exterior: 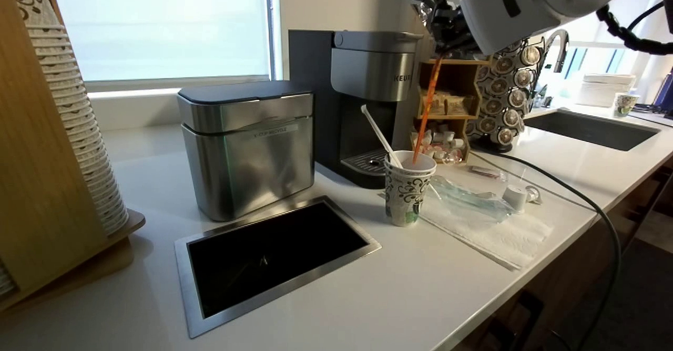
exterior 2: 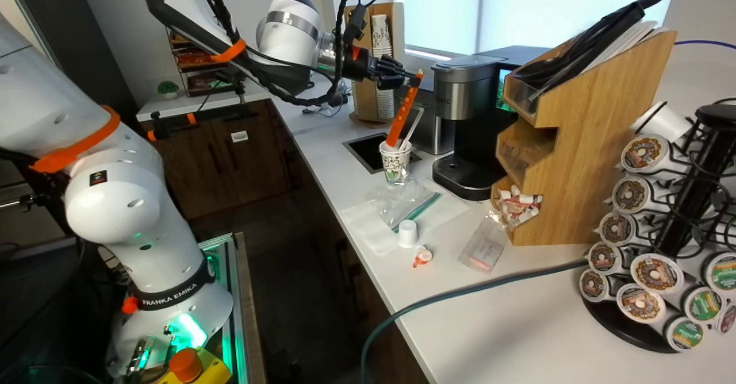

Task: Put the orange object inside the cup

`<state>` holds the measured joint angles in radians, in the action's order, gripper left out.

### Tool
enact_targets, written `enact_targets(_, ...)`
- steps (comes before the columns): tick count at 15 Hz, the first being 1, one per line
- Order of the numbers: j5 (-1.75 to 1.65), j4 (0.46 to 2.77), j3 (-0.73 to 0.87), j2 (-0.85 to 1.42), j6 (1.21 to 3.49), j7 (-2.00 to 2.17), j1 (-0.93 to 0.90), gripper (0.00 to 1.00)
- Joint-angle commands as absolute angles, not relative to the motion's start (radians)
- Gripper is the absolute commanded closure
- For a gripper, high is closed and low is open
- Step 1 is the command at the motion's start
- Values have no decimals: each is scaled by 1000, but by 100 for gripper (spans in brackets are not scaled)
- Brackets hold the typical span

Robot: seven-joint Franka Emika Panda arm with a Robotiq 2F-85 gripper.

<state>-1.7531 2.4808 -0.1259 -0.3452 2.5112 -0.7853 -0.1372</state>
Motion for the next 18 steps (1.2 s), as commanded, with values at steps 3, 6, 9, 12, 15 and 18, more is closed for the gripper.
enact_targets(3, -1821, 2460, -140, -282, 2492, -742, -154, 98)
enact_targets(6, -1865, 2455, -148, -268, 2486, -737, -156, 98)
enact_targets(9, -1900, 2453, -155, -261, 2474, -741, -155, 98)
enact_targets(12, -1931, 2455, -161, -252, 2469, -726, -158, 98)
enact_targets(15, -1940, 2460, -170, -239, 2467, -728, -163, 98)
enact_targets(18, -1930, 2472, -177, -232, 2459, -738, -166, 98)
